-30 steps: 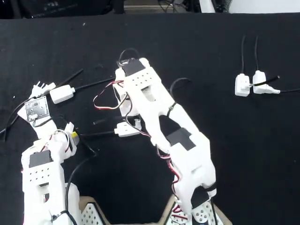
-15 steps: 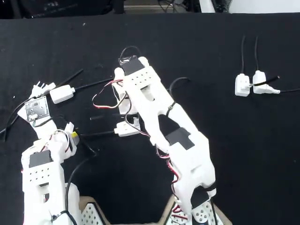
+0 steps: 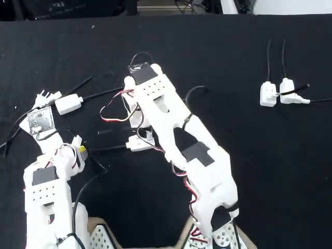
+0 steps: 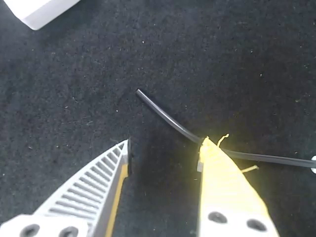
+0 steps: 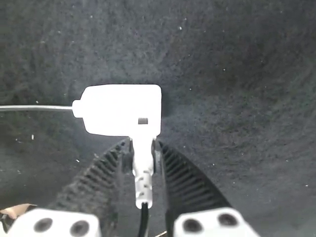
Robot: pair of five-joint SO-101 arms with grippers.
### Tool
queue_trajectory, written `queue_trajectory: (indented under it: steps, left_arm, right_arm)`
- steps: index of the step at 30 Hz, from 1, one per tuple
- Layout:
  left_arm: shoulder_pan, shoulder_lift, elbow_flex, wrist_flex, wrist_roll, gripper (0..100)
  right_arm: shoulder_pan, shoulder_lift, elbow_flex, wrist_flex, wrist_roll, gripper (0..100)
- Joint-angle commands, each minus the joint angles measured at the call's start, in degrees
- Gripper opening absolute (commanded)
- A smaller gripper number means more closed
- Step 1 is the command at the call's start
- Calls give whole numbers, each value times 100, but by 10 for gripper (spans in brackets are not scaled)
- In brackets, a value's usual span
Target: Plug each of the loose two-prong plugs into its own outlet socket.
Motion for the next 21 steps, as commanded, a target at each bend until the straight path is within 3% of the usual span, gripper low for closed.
queue_trajectory:
  steps: [1,21]
  left_arm:
    - [-57,-35,-66,-62,62,234]
    - [-66,-35,-66,-62,62,234]
  right_arm:
    - [-62,-31,-198,158,-53,11]
    - [9,66,40,-44,-18,11]
